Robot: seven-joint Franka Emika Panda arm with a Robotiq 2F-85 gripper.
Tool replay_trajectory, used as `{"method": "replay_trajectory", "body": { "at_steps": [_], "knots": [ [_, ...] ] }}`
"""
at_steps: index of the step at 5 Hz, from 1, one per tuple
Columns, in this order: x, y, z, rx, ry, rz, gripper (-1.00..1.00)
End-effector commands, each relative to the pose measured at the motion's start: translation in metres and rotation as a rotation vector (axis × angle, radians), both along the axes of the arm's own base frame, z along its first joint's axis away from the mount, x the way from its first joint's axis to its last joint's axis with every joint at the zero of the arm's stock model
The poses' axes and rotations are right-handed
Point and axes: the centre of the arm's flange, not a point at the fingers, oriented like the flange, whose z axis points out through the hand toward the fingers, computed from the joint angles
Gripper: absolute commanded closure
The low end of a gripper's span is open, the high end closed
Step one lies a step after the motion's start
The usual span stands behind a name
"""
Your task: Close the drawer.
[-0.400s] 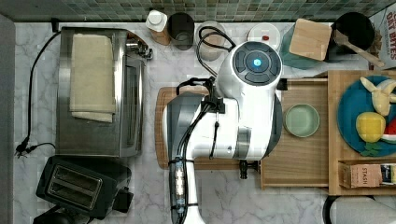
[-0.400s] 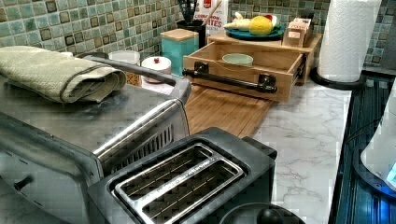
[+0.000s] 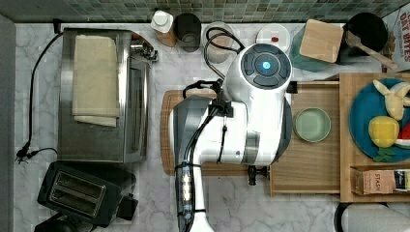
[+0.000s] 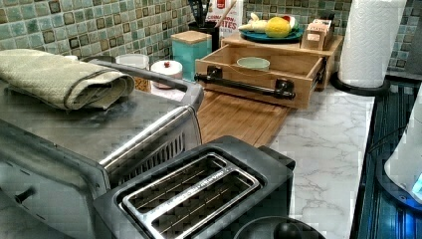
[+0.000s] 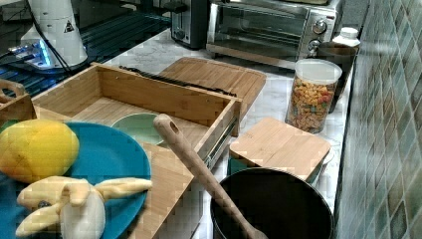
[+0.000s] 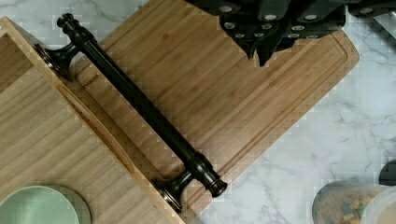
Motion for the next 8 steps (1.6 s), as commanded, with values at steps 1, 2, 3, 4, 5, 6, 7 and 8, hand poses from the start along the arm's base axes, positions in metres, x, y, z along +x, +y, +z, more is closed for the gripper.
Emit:
{"method": "replay_trajectory", "body": {
  "at_steps": [1, 2, 3, 4, 5, 6, 7, 8],
  "knots": [
    [-0.013, 0.033, -0.024, 0.015, -0.058, 0.375, 1.0],
    [-0.019, 0.051, -0.041, 0.026, -0.043, 0.537, 1.0],
    [-0.041, 0.073, -0.061, -0.064, -0.061, 0.686, 1.0],
    [-0.052, 0.081, -0.085, -0.107, -0.055, 0.783, 1.0],
    [-0.048, 0.087, -0.103, -0.099, 0.003, 0.791, 1.0],
    [-0.05, 0.091, -0.13, -0.164, -0.032, 0.815, 1.0],
    [-0.053, 0.075, -0.153, -0.205, -0.043, 0.823, 1.0],
    [-0.051, 0.055, -0.171, -0.205, -0.032, 0.826, 1.0]
  ]
}}
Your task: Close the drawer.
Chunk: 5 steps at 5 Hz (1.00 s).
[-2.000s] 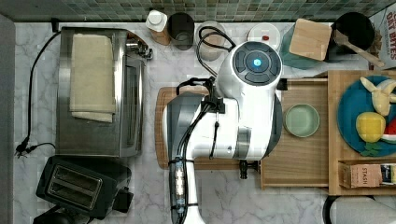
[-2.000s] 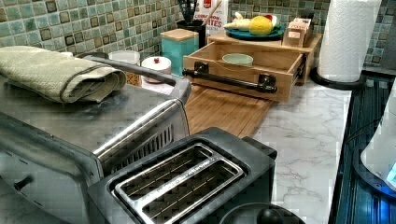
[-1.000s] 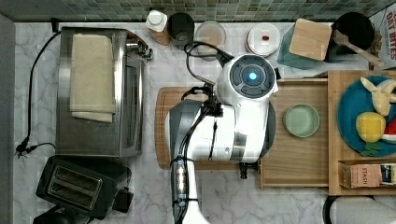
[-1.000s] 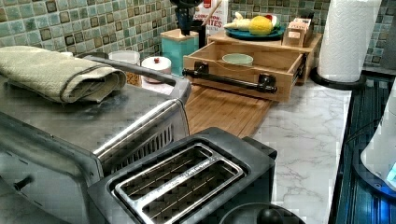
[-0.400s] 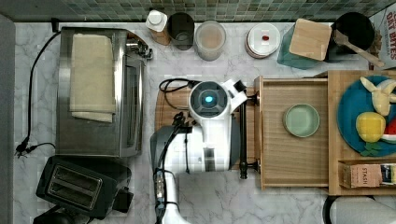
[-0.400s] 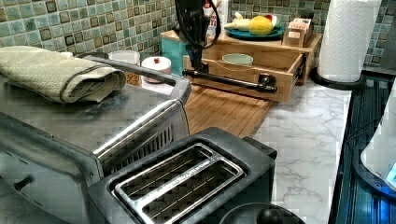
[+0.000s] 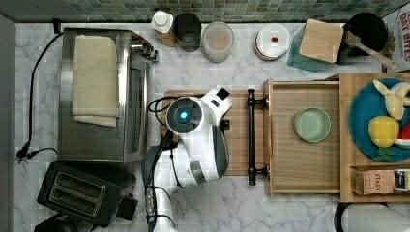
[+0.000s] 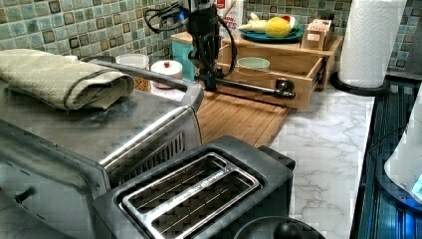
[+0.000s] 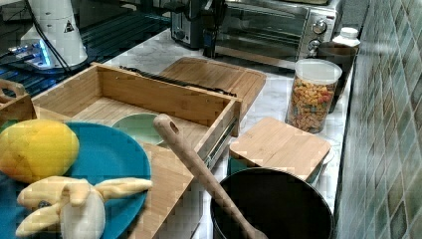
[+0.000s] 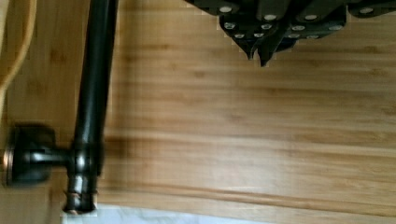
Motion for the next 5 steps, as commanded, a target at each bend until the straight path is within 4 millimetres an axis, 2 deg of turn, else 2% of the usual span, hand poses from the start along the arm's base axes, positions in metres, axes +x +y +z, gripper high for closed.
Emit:
{"method": "replay_trajectory", "body": {
  "at_steps": [1, 2, 3, 4, 5],
  "knots": [
    [0.011, -0.045, -0.038, -0.025, -0.035, -0.046, 1.0],
    [0.012, -0.046, -0.049, -0.03, -0.011, -0.098, 1.0],
    [0.01, -0.051, -0.045, -0.043, -0.034, -0.084, 1.0],
    [0.006, -0.066, -0.039, -0.037, -0.042, -0.07, 1.0],
    [0.004, -0.088, -0.034, -0.029, -0.039, -0.069, 1.0]
  ]
}}
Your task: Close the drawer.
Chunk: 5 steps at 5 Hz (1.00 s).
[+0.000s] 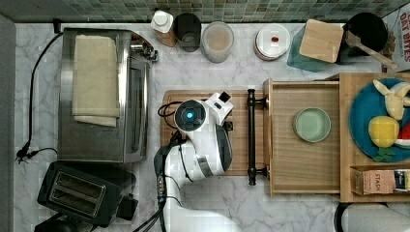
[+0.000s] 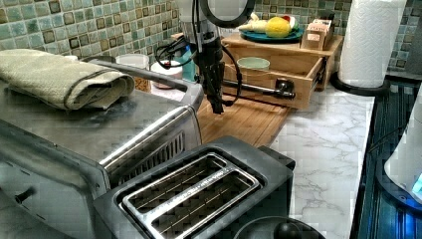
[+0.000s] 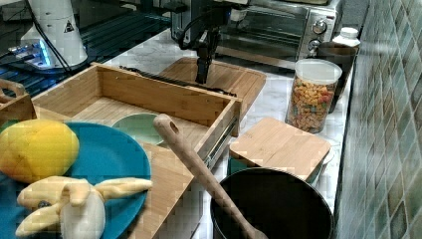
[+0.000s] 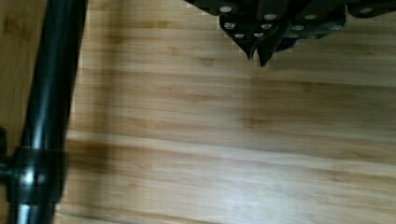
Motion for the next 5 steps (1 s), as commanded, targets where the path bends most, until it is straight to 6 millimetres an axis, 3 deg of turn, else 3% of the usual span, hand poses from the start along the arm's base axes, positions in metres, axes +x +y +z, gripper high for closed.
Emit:
{"method": "replay_trajectory", "body": {
  "at_steps": [1, 3, 5],
  "knots": [
    [0.003, -0.098, 0.037, 0.017, -0.09, -0.073, 1.0],
    [-0.003, -0.192, 0.048, 0.039, -0.08, -0.069, 1.0],
    [-0.01, -0.301, 0.077, 0.07, -0.09, -0.128, 1.0]
  ]
}}
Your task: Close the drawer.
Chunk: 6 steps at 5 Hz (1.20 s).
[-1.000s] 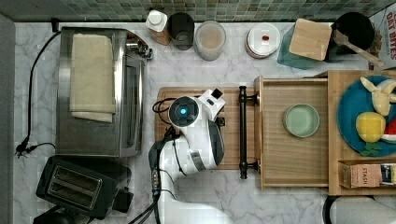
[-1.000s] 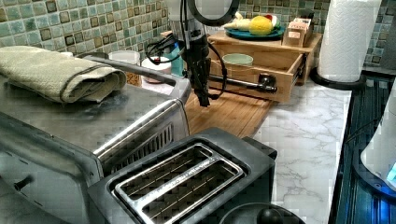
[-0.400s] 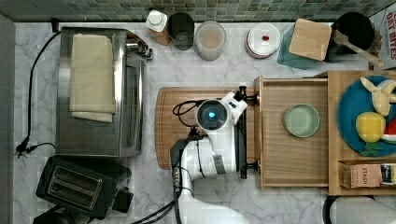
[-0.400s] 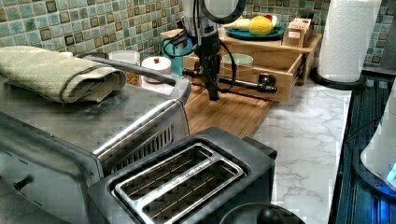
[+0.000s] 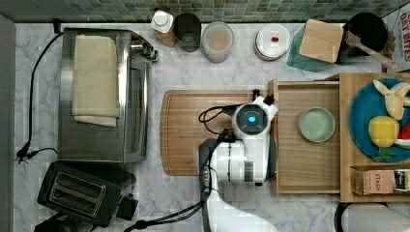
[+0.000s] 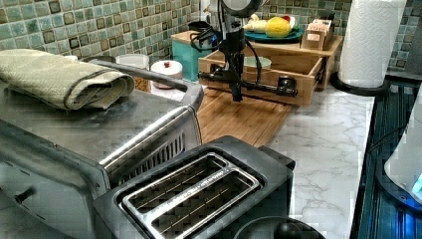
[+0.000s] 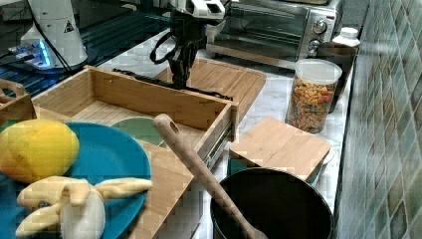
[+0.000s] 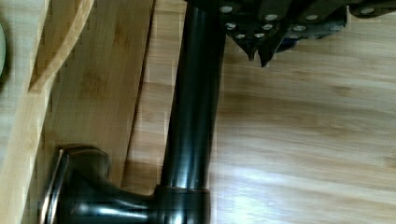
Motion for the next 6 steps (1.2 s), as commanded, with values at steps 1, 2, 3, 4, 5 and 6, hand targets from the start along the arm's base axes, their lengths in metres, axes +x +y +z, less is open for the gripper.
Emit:
{"method": "replay_trajectory", "body": {
  "at_steps": [1, 2, 3, 4, 5, 6],
  "knots": [
    [-0.01, -0.235, 0.092, -0.057, -0.133, -0.161, 1.0],
    [-0.017, -0.297, 0.094, -0.056, -0.163, -0.162, 1.0],
    [-0.027, -0.347, 0.093, -0.058, -0.233, -0.103, 1.0],
    [-0.027, -0.369, 0.116, -0.134, -0.161, -0.113, 1.0],
    [-0.046, -0.367, 0.122, -0.164, -0.208, -0.118, 1.0],
    [-0.046, -0.367, 0.122, -0.164, -0.208, -0.118, 1.0]
  ]
}}
